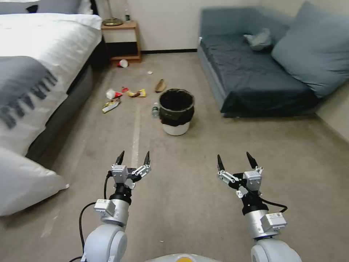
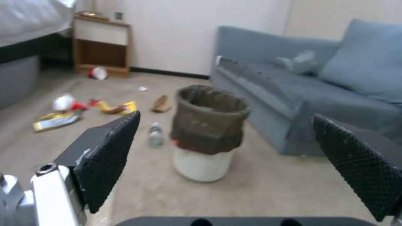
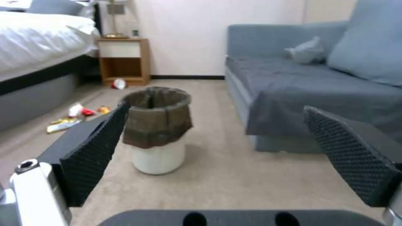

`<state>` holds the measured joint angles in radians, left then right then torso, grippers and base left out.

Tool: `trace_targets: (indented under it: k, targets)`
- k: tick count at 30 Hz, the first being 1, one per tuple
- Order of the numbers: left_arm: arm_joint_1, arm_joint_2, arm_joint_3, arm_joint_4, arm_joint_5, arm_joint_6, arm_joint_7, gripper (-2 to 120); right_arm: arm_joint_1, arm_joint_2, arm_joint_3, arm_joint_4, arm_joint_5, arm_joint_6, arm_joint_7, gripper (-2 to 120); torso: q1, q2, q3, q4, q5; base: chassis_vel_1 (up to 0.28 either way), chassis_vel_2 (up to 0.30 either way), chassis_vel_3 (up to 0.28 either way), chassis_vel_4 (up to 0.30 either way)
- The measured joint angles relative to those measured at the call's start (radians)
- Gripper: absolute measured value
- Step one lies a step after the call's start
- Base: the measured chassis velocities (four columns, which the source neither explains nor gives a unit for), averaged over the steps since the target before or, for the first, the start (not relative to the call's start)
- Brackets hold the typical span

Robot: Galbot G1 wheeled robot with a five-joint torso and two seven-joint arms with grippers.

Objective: Pick up the trash can from the floor.

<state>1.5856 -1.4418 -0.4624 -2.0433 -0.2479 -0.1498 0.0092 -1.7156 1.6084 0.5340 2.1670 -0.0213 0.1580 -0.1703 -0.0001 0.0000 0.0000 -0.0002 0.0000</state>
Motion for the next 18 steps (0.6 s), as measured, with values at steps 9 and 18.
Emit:
trace_targets:
  k: [9,18]
  targets:
    - [0.003,0.001,0.002,0.001,-0.015,-0.006,-0.007,100,-0.002,0.0,-0.002,-0.008,0.003,0.008,-0.022,100,0.0,0.0,0.0,0.0005,0.0,-0.045,-0.036,-0.035,-0.043]
    - [0.005,0.002,0.002,-0.006,-0.015,-0.006,-0.008,100,-0.002,0.0,-0.004,-0.01,-0.004,0.011,-0.028,100,0.0,0.0,0.0,0.0002,0.0,0.0,0.0,0.0,0.0]
